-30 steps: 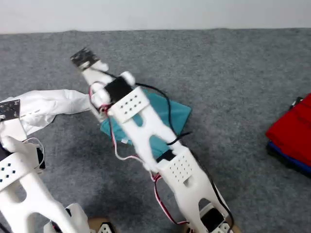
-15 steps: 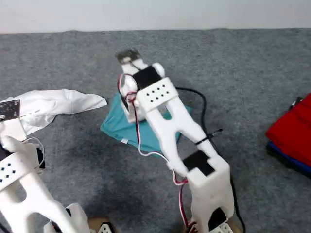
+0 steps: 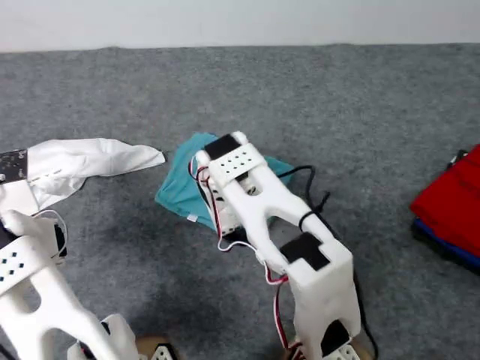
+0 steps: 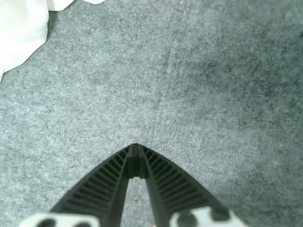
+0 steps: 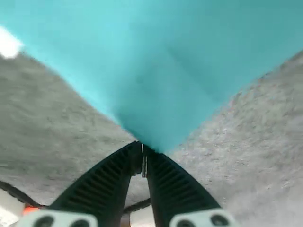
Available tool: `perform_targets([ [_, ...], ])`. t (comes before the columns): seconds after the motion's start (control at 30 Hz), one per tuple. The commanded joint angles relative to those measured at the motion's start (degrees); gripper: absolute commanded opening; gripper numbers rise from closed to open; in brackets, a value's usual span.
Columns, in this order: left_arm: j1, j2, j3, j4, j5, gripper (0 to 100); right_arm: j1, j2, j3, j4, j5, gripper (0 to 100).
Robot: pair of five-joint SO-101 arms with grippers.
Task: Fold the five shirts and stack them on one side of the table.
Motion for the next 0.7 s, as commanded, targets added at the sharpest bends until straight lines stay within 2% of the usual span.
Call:
perform_targets([
  [0.0, 0.26, 0.00, -0.13, -0.97, -0.53, 0, 0.66, 1.98, -0.35, 1.71, -0.53, 0.9],
  [0.2, 0.26, 0.00, -0.13, -1.85, -0.53, 0, 0.57, 0.66, -4.48, 2.07, -0.09, 0.9],
  [0.5, 0.26, 0.00, -0.22, -3.52, -0.53, 0, 0.66, -14.46, -7.82, 1.98, 0.88, 0.9],
  [0.67, 0.35, 0.00, -0.22, -4.31, -0.53, 0, 3.56, -13.05, -7.65, 1.27, 1.67, 0.9],
])
